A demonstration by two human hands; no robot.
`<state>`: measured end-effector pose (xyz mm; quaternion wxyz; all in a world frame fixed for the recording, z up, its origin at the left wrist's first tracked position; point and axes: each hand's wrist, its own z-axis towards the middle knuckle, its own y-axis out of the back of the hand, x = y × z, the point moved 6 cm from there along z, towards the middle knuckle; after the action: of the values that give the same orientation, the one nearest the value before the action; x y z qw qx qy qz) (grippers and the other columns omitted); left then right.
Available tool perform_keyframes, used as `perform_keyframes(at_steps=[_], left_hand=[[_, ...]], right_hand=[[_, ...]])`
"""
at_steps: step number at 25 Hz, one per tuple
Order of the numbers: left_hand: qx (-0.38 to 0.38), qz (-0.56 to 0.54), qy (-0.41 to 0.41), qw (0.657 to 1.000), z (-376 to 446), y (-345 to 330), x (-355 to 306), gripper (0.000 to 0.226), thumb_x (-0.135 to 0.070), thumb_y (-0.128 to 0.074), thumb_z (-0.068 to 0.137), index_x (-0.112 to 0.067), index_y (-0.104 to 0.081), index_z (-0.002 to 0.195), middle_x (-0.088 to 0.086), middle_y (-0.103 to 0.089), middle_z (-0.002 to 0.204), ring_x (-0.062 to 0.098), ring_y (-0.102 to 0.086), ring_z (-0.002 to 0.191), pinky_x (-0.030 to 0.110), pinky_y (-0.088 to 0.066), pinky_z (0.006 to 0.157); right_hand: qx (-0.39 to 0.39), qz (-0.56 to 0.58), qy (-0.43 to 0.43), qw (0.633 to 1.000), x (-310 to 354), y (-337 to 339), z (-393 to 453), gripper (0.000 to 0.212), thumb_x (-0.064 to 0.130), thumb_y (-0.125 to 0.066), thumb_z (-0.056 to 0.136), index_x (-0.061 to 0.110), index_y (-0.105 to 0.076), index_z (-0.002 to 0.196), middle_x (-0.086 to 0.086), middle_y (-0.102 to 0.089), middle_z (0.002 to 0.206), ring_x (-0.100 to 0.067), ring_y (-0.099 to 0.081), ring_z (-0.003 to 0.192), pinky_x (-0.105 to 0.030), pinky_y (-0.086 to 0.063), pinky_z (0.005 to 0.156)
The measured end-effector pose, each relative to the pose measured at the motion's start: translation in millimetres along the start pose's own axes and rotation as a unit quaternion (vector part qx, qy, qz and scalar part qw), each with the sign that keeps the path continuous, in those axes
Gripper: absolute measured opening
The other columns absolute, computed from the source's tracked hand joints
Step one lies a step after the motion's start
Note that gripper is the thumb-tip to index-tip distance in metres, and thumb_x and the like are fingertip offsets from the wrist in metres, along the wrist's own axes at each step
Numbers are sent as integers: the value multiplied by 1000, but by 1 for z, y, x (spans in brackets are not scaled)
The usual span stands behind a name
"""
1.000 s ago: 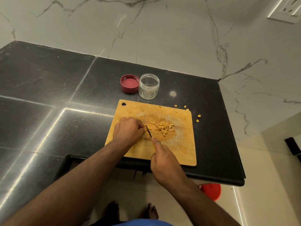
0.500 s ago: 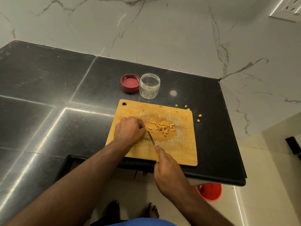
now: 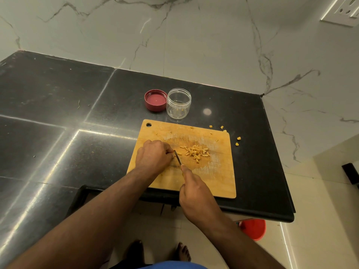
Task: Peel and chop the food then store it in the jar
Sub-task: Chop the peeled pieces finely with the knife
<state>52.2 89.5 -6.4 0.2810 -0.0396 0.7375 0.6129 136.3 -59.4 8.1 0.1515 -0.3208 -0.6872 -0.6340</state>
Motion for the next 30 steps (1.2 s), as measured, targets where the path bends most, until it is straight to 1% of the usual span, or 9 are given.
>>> perform_keyframes(at_steps=[6,10,12,14,17,20,22,25,30], left_hand=[[6,-12,10,1000,2,-2,3,16,-37,-65,90,-30,-77,99,-12,-72,98,17,-55,103,41,-54,81],[7,-23,11,1000,2,-1,3,14,-37,-67,91,-29,-76,99,-11,-71,96,16,-54,103,41,-54,81],[6,-24,7,1000,1,-1,4,15,-37,-68,91,-28,-76,99,-10,-70,97,15,-54,103,40,-54,81],[2,-18,0,1000,0,1,4,16,-38,-68,91,-28,-76,101,-10,-71,97,15,-53,102,39,-53,81],[-2,-1,-8,1000,-2,1,4,20,-38,-66,91,-29,-76,105,-9,-72,100,17,-52,102,41,-53,83],[-6,3,-9,1000,-3,2,3,21,-37,-64,92,-29,-76,106,-9,-73,101,16,-52,101,40,-53,82],[-9,4,-9,1000,-3,2,3,20,-37,-64,92,-28,-77,104,-9,-72,99,16,-52,99,39,-52,80],[-5,10,-8,1000,-2,3,2,18,-38,-64,92,-29,-77,101,-9,-72,97,16,-52,99,38,-51,78],[-2,8,-5,1000,0,2,3,17,-38,-64,91,-30,-77,99,-9,-71,97,16,-52,98,38,-52,78]], right_hand=[[11,-4,-9,1000,2,-1,5,54,17,-34,102,23,-21,154,-4,-46,143,-16,-48,123,-29,-43,101],[18,22,-19,999,-3,1,-27,54,21,-34,104,28,-18,155,3,-44,142,-6,-47,112,-20,-42,93],[-6,14,-16,1000,-7,8,-31,54,20,-35,104,27,-20,155,2,-46,139,-7,-49,109,-19,-43,91],[-29,9,-5,1000,-7,14,-27,54,18,-36,103,24,-22,155,0,-48,139,-6,-48,110,-17,-40,93],[-20,30,-1,999,-7,12,-17,53,21,-36,104,26,-23,155,5,-44,146,2,-41,117,-11,-32,96],[-9,16,3,1000,-3,3,-8,54,20,-35,103,25,-22,155,2,-42,149,-8,-42,130,-19,-37,103],[-8,7,3,1000,-2,0,-4,54,19,-35,102,25,-22,155,-1,-44,146,-13,-46,127,-26,-41,103],[-3,-4,5,1000,-1,-1,-1,54,17,-35,102,24,-23,154,-2,-47,141,-14,-49,121,-26,-42,99],[14,0,-6,1000,1,-6,5,55,17,-34,102,23,-21,155,-4,-45,145,-16,-47,126,-28,-42,104]])
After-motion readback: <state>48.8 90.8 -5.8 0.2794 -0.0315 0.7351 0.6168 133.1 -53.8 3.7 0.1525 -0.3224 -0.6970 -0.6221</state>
